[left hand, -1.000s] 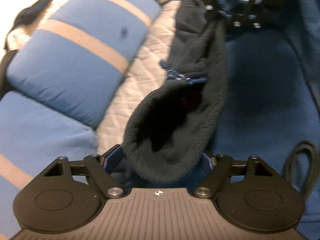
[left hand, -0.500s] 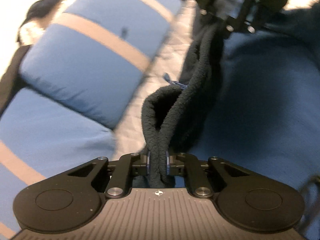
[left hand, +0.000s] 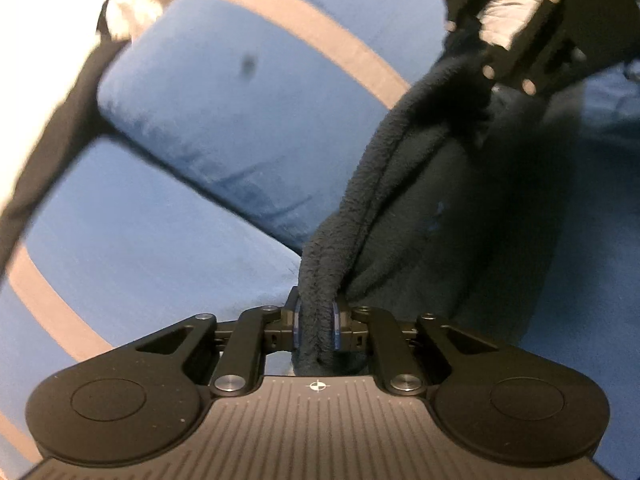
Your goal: Fold clothes
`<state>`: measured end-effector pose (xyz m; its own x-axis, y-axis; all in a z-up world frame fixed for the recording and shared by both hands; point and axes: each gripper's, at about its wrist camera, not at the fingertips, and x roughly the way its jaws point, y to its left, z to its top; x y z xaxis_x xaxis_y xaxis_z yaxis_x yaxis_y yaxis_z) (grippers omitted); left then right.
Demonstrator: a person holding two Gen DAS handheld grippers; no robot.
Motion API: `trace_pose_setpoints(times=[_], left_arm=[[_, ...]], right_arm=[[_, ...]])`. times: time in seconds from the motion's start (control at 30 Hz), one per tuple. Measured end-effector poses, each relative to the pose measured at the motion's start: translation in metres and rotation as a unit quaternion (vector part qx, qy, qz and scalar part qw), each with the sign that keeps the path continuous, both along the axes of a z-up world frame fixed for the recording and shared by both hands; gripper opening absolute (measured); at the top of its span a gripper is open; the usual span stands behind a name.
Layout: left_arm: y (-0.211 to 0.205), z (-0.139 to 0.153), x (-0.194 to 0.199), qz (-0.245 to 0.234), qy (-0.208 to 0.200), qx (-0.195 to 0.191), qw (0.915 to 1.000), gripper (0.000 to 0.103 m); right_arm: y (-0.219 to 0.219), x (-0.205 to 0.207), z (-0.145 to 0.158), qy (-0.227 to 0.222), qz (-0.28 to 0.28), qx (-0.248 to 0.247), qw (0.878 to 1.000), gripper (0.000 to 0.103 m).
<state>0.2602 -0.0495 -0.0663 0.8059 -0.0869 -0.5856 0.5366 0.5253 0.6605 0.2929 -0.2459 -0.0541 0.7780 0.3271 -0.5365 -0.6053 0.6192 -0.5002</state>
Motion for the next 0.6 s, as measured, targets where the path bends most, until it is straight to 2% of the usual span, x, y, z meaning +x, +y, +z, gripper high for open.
trace_pose_setpoints(times=[0.07, 0.1, 0.2, 0.23, 0.3, 0.4, 0.47, 0.5, 0.57, 0.6], left_arm=[[0.005, -0.007, 0.006, 0.014, 0.026, -0.021, 0.9993, 0.034], [0.012, -0.008, 0.004, 0.016, 0.024, -0.032, 0.9991, 0.040], [0.037, -0.001, -0.001, 0.005, 0.018, -0.055, 0.9983, 0.045], [0.046, 0.002, -0.002, 0.000, 0.018, -0.062, 0.9979, 0.051], [0.068, 0.007, 0.003, 0.014, 0.025, -0.065, 0.9975, 0.057], [0.102, 0.010, 0.005, 0.043, 0.048, -0.088, 0.9940, 0.057], [0.124, 0.011, 0.008, 0.065, 0.059, -0.111, 0.9900, 0.057], [0.134, 0.011, 0.008, 0.075, 0.062, -0.120, 0.9879, 0.057], [0.148, 0.009, 0.006, 0.096, 0.067, -0.137, 0.9837, 0.057], [0.154, 0.008, 0.006, 0.105, 0.070, -0.146, 0.9812, 0.057]], right_arm=[[0.001, 0.006, -0.009, 0.012, -0.004, 0.001, 1.000, 0.016], [0.000, 0.008, -0.013, 0.017, -0.005, 0.001, 1.000, 0.016], [-0.001, 0.014, -0.023, 0.020, -0.011, 0.005, 1.000, 0.016], [-0.003, 0.017, -0.025, 0.025, -0.015, 0.011, 1.000, 0.016], [-0.004, 0.024, -0.028, 0.031, -0.023, 0.022, 0.999, 0.016], [-0.004, 0.031, -0.034, 0.035, -0.038, 0.036, 0.998, 0.019], [-0.003, 0.035, -0.035, 0.024, -0.059, 0.049, 0.997, 0.054], [-0.003, 0.037, -0.033, 0.017, -0.073, 0.060, 0.995, 0.060], [-0.009, 0.039, -0.027, 0.006, -0.098, 0.090, 0.991, 0.082], [-0.013, 0.040, -0.023, 0.001, -0.105, 0.107, 0.989, 0.085]])
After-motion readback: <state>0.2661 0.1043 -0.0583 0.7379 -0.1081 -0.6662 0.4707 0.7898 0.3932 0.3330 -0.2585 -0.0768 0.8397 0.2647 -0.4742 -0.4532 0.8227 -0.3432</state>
